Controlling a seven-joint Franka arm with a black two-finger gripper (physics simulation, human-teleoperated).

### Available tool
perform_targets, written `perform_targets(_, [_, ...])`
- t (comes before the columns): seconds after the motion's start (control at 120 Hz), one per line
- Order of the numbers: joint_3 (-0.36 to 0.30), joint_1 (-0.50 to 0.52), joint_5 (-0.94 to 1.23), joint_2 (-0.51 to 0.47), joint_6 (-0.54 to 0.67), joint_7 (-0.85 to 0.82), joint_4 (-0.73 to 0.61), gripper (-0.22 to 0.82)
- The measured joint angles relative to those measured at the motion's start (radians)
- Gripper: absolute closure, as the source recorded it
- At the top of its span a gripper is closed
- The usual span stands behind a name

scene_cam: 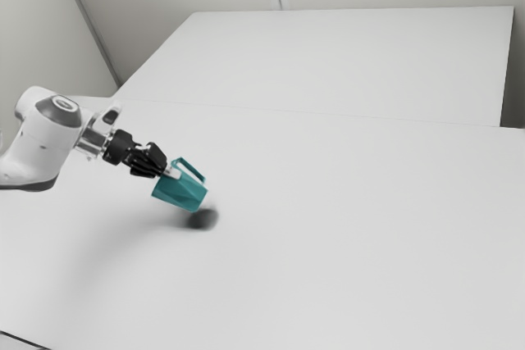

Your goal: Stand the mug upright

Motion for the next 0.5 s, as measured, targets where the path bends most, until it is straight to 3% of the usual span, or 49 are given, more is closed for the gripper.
perform_targets(0.5, [-0.154, 0.011, 0.455, 0.021, 0.07, -0.231, 0.093, 0.78])
